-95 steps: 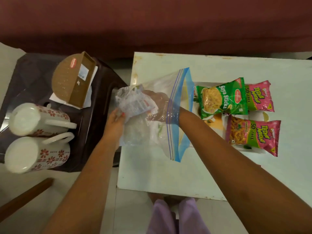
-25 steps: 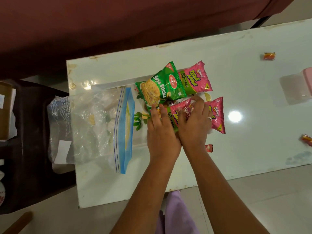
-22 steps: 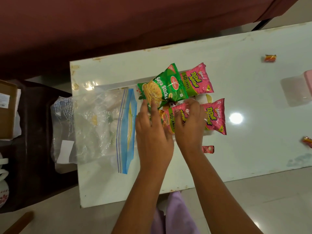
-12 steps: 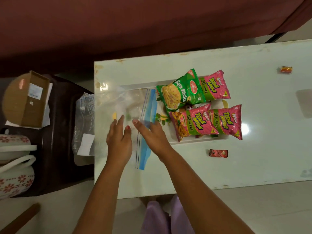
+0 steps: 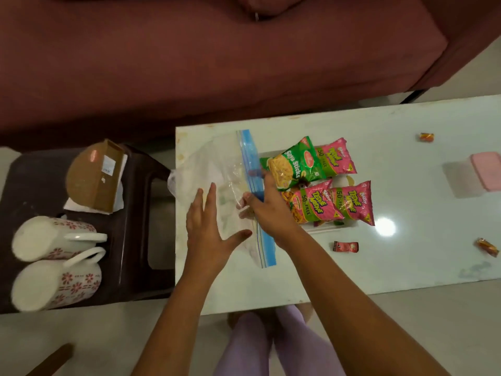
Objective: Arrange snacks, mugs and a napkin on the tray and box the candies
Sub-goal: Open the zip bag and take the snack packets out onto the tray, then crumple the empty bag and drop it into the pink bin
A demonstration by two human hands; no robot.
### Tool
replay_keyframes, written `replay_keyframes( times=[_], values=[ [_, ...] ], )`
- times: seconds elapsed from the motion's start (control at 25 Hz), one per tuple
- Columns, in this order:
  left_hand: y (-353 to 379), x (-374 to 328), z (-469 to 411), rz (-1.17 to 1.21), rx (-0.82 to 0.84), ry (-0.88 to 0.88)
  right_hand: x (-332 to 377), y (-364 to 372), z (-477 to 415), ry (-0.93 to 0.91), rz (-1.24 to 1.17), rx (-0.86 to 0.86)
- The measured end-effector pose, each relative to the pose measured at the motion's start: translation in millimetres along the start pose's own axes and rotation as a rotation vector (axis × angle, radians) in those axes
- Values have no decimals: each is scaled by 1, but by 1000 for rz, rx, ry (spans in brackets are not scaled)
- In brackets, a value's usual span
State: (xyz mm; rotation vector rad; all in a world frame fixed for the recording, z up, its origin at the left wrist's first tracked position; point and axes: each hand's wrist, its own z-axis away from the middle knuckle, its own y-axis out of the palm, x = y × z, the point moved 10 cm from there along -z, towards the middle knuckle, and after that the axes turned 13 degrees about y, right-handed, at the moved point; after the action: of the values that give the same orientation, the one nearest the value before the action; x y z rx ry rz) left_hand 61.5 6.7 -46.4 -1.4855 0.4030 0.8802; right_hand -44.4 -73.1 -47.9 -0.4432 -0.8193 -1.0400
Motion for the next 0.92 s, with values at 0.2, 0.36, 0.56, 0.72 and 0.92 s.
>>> replay_keyframes(
  times=[0.2, 0.36, 0.56, 0.72, 0.92],
  values=[
    [-84, -134, -4, -220, -119, 493, 81, 10, 97, -92, 292, 141],
    [-103, -231, 1, -249, -29, 802, 150, -6, 158, -263, 607, 45],
    [-139, -311, -6, -181, -232, 842, 224, -59, 226, -505, 573, -366],
    [-182, -331, -26, 332, -436, 543, 265, -99, 290, -752, 433, -639],
    [-195, -383, -34, 1302, -418, 56, 298, -89, 315, -737, 621, -478]
  ],
)
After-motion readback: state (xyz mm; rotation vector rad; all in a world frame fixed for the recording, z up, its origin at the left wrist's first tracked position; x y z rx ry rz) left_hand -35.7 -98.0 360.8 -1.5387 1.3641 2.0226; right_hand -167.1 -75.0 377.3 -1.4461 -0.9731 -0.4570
